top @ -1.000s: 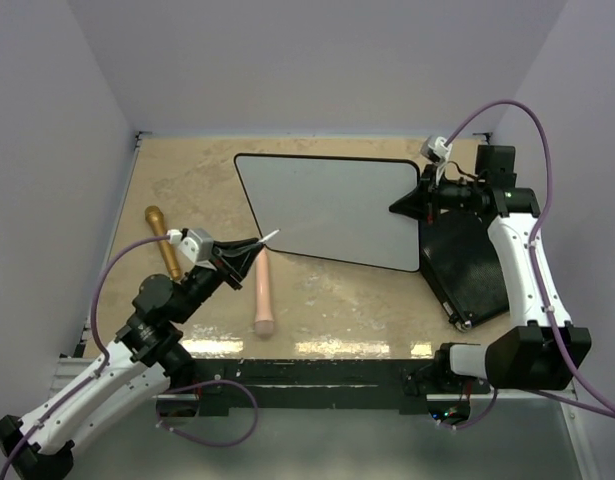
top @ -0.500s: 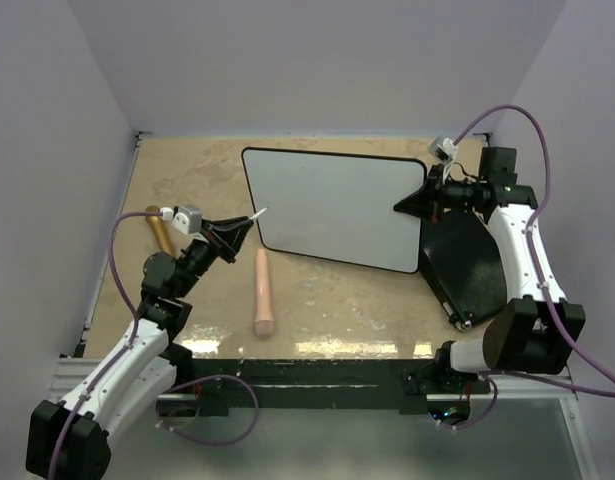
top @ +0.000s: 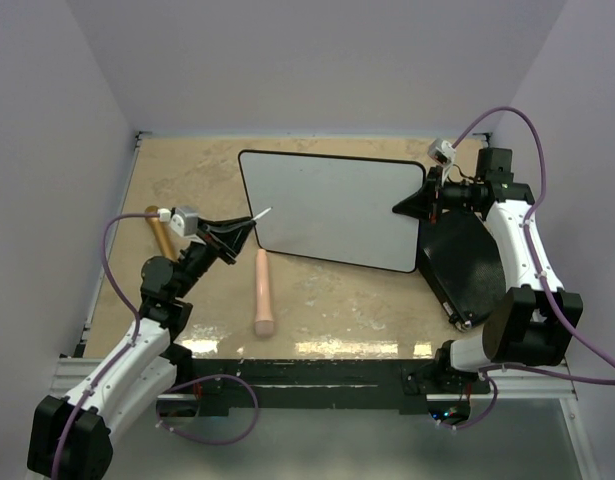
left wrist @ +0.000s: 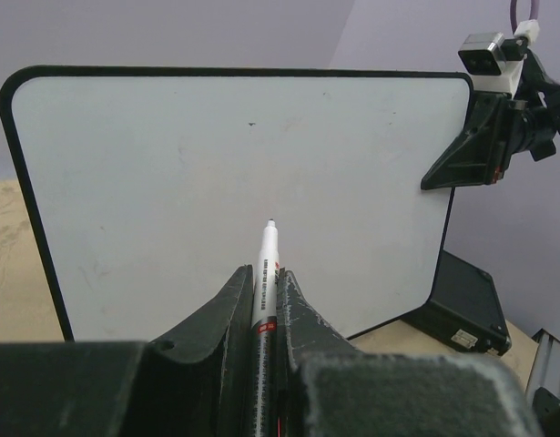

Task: Write a sentence on the whiteboard
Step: Move the whiteboard to the center of the board.

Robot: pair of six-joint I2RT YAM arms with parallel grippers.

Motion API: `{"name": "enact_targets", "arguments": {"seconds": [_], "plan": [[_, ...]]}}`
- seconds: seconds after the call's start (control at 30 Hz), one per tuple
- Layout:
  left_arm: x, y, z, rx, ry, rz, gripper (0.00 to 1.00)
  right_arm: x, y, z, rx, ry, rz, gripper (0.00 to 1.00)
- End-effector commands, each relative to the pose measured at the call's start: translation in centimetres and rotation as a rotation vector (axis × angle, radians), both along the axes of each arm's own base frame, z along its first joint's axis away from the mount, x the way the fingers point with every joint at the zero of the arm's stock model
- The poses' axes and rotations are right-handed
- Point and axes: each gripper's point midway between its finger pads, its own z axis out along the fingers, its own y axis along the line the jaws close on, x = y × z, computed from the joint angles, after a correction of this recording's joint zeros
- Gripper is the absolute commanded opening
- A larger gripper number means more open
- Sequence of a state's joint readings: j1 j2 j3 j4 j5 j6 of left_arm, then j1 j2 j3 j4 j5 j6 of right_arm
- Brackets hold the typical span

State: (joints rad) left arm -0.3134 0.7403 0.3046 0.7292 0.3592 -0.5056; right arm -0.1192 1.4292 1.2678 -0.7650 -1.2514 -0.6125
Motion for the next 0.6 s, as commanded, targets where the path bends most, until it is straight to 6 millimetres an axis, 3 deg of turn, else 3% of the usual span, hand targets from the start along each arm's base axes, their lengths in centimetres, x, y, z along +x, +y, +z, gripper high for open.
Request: {"name": "enact_targets", "arguments": {"seconds": [0.0, 0.57], "plan": [[-0.4, 0.2, 1.5, -0.042, -0.061, -0.006, 0.0, 0.4, -0.7, -1.0, -0.073, -0.029, -0.025, 0.0], [-1.0, 1.3, 1.1, -0.064, -0.086, 0.032, 0.0, 0.2, -0.7, -1.1, -0.068, -0.035, -0.02, 0.0]]}}
